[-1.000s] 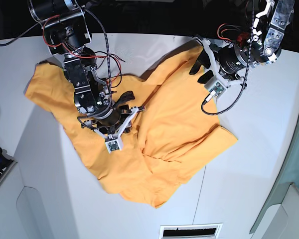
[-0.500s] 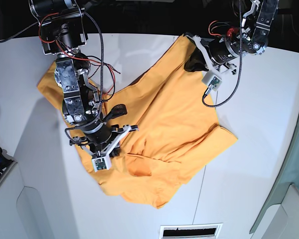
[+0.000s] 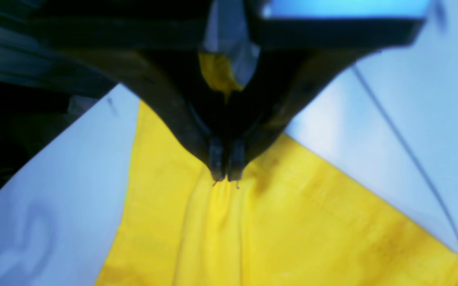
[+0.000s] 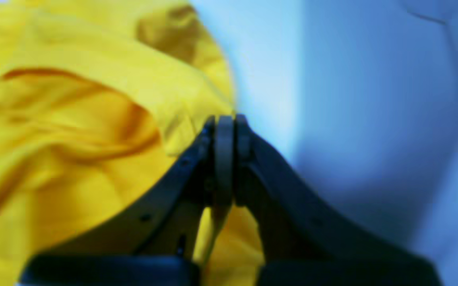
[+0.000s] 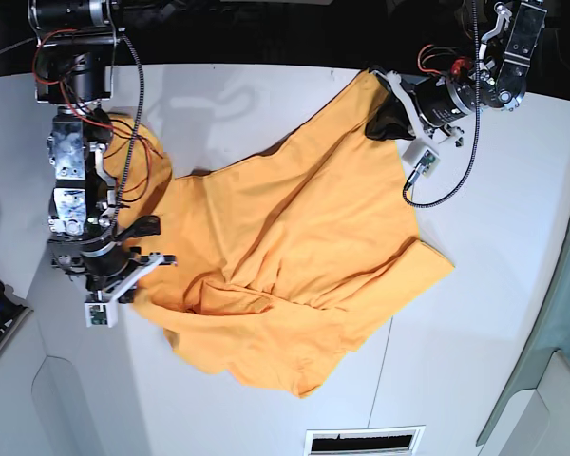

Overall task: Layout the t-shirt on the table in an organized manner, then fold the t-shirt properly
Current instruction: 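Grasp the shirt body with the right gripper and drag it outward, then regrasp the shirt edge with the right gripper and pull it flat, then release the shirt with both grippers and lift them away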

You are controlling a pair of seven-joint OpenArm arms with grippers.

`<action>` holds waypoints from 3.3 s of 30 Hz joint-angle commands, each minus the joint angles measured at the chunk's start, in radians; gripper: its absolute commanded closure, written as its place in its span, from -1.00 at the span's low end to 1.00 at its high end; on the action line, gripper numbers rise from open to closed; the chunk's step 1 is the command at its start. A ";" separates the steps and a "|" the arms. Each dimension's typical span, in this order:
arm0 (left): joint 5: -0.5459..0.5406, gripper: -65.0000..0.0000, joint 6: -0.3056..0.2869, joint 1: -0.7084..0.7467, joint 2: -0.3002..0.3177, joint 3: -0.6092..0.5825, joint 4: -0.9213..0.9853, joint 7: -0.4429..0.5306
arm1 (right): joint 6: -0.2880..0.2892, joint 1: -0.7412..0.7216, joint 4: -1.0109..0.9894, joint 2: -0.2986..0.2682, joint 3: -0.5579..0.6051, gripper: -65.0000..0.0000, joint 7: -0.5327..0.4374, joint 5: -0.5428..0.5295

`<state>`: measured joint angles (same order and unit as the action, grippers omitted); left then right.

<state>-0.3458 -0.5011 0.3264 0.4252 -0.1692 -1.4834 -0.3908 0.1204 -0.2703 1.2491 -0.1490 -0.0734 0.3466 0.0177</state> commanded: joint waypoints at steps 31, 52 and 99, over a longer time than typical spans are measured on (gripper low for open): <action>0.095 0.53 -0.191 0.004 0.148 0.005 0.018 -0.065 | 0.339 0.243 0.279 0.007 -0.254 -0.34 0.184 -0.332; 0.103 0.54 -0.060 0.009 0.141 0.005 0.018 -0.085 | 0.014 0.007 -0.056 -0.121 0.248 0.62 0.039 0.069; 0.012 0.39 -0.162 0.029 0.248 0.005 -0.174 -0.160 | -0.128 0.157 0.127 -0.225 -0.176 -0.37 0.252 -0.210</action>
<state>-0.3218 -0.6613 0.3580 0.6594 -0.1707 -1.6417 -0.5613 -0.0063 -0.0956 1.3575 -0.3618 -0.2504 0.6216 -0.1936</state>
